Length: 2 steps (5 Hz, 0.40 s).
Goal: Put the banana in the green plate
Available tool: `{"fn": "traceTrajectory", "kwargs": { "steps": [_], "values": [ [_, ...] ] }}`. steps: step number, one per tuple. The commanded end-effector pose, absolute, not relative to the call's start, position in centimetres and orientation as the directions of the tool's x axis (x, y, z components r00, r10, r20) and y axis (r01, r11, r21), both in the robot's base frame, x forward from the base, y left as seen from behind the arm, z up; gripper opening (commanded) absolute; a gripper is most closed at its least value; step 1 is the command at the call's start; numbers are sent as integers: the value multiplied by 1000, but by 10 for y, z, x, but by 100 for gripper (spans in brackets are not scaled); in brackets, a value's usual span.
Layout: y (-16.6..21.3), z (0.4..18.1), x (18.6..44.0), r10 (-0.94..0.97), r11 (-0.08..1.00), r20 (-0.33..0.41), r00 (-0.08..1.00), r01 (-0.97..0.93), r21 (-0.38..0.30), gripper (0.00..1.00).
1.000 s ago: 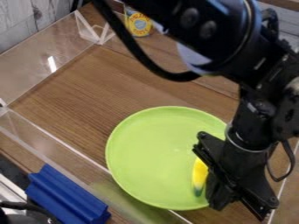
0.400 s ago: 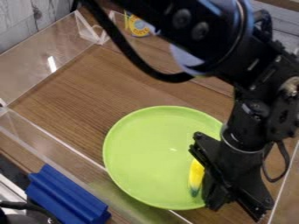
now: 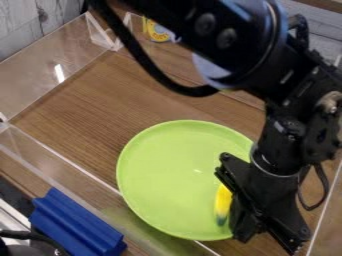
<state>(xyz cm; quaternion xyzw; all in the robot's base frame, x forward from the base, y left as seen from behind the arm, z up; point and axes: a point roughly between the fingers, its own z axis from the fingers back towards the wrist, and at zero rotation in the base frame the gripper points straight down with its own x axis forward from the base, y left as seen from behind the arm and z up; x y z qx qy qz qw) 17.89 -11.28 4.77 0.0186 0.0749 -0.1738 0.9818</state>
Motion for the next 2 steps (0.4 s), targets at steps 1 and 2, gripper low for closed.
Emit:
{"fn": "traceTrajectory", "kwargs": {
  "steps": [1,2],
  "values": [
    [-112,55,183,-334,942,-113,936,337,5,0],
    [-112,54,182,-333,942,-116,936,336,5,0]
  ]
}}
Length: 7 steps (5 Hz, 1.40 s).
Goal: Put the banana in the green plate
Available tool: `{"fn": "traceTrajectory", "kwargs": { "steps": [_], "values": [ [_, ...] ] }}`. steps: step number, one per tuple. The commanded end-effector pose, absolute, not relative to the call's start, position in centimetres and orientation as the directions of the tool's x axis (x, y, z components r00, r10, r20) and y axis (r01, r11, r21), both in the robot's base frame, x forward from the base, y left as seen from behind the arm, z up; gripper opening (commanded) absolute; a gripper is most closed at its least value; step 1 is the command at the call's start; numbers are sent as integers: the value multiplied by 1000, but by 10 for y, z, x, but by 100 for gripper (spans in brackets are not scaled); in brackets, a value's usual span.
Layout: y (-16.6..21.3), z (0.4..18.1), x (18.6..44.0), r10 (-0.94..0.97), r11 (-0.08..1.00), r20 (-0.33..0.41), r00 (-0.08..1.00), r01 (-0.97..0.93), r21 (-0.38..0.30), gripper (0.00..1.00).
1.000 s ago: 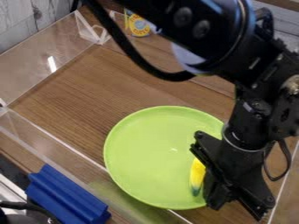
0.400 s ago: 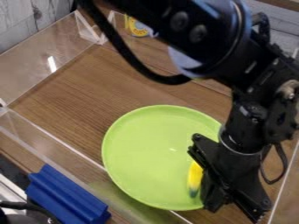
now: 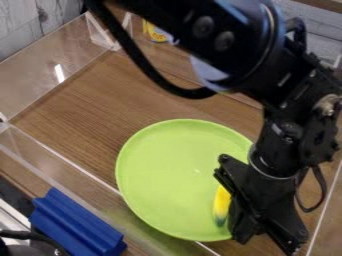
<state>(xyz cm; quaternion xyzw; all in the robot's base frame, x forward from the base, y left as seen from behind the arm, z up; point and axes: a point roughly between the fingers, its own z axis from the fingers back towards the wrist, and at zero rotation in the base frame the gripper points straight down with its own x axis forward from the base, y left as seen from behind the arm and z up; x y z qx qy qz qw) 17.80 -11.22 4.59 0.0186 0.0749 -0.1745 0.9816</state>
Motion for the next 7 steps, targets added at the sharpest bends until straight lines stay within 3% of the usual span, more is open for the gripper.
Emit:
{"fn": "traceTrajectory", "kwargs": {
  "steps": [1,7],
  "values": [
    [-112,53,182,-332,942,-118,936,335,4,0],
    [-103,57,179,-383,920,-152,911,391,26,0]
  ]
}}
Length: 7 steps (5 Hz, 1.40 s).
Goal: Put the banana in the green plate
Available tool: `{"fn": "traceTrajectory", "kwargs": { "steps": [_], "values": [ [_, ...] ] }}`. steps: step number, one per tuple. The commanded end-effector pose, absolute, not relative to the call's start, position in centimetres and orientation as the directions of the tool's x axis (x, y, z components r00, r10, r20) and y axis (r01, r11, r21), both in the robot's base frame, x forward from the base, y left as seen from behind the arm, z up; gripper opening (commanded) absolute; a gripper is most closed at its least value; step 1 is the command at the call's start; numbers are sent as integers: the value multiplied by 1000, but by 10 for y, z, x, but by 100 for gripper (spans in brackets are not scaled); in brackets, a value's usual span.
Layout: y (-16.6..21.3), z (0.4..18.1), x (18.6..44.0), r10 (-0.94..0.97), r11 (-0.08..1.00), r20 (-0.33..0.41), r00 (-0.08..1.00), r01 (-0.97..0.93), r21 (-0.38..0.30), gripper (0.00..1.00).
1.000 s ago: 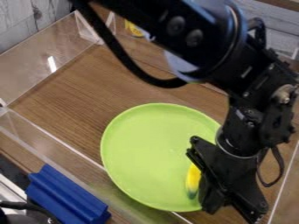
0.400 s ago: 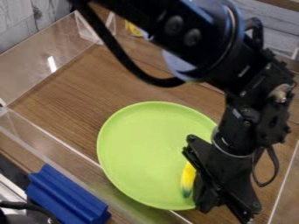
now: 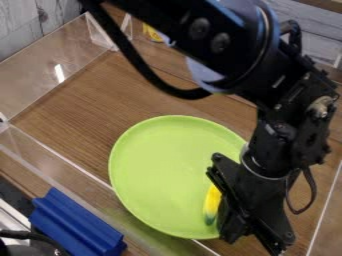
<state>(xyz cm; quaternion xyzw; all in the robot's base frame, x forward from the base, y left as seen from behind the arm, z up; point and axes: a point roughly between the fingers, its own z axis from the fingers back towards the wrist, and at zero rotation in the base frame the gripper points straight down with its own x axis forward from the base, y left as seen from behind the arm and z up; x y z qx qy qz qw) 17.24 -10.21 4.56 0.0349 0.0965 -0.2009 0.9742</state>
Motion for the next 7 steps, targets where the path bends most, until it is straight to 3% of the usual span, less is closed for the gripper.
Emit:
{"fn": "traceTrajectory", "kwargs": {
  "steps": [1,7],
  "values": [
    [-102,58,180,-393,915,-155,906,402,31,0],
    [-97,56,180,-444,890,-151,883,454,40,0]
  ]
}}
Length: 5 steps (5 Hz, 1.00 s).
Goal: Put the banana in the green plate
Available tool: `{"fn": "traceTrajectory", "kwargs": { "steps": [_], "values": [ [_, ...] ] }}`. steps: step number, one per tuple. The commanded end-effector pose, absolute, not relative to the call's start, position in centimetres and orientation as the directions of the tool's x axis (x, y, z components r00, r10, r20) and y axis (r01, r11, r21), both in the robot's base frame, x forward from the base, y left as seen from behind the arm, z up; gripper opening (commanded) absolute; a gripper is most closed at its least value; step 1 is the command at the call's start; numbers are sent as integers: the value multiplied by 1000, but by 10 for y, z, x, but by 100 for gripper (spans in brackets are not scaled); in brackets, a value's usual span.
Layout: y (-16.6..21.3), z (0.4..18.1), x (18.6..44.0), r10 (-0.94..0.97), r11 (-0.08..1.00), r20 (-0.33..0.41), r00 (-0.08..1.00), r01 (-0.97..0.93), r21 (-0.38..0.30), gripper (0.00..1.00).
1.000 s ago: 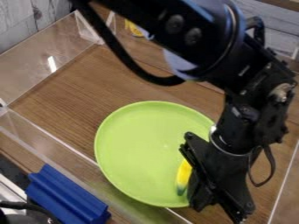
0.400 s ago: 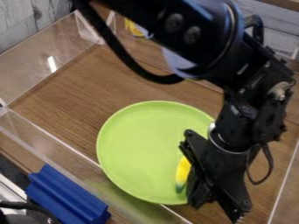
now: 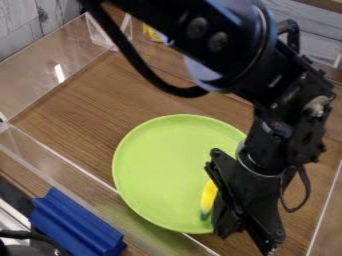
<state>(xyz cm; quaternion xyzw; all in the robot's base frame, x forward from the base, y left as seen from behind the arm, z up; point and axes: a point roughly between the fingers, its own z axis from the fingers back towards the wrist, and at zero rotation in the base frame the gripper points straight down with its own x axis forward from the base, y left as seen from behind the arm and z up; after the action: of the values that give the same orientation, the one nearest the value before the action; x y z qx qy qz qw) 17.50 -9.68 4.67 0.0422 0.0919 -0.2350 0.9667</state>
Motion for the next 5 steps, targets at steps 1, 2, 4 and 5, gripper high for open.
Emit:
{"fn": "traceTrajectory", "kwargs": {
  "steps": [1,2,4,5],
  "values": [
    [-96,56,179,-454,885,-150,878,464,40,0],
    [-95,55,179,-463,880,-149,874,473,40,0],
    [-93,55,179,-478,872,-145,867,487,39,0],
    [-92,54,178,-484,869,-144,863,493,37,0]
  ]
}}
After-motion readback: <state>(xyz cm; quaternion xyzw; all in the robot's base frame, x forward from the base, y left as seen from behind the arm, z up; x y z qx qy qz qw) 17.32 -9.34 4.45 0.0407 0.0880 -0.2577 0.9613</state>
